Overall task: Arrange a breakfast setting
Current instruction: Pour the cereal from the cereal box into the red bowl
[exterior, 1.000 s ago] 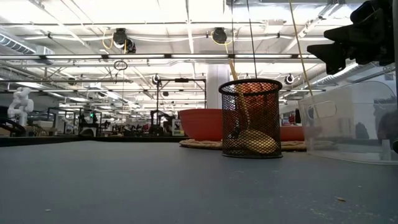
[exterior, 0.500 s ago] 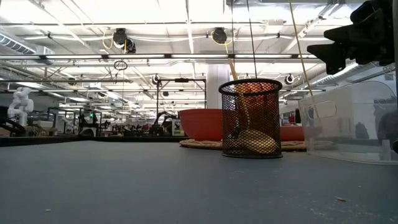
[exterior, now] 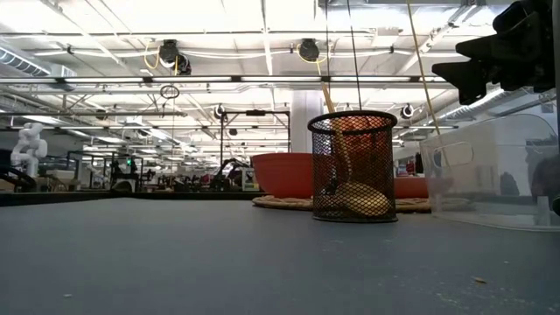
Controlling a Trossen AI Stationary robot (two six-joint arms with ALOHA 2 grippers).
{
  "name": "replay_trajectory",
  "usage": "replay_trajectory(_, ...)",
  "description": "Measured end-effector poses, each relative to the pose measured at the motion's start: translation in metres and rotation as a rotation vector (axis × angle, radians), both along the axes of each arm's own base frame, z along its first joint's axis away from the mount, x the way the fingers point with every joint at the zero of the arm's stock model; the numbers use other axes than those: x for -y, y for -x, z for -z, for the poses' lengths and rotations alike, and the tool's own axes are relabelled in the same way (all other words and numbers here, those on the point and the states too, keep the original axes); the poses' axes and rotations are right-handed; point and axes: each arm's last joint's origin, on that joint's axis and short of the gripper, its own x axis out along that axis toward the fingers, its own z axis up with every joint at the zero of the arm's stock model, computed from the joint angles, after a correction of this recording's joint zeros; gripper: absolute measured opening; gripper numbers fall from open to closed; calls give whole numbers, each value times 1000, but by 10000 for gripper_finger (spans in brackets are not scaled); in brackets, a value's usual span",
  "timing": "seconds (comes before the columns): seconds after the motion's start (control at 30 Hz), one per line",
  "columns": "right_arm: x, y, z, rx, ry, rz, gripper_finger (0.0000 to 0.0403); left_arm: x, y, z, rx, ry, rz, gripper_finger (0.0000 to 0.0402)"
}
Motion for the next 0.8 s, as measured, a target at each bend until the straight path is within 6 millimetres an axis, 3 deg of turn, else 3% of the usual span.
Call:
replay_trajectory(0.23, 0, 0, 0, 0, 0, 0, 247, -1, 0, 0, 22, 1, 52, 9)
replay_trajectory(0.53, 0, 0, 0, 0, 0, 0, 247, -15, 6, -10, 66, 31, 44, 5)
replay_trajectory(0.8, 0, 0, 0, 0, 0, 0, 247, -41, 17, -24, 171, 50, -19, 4)
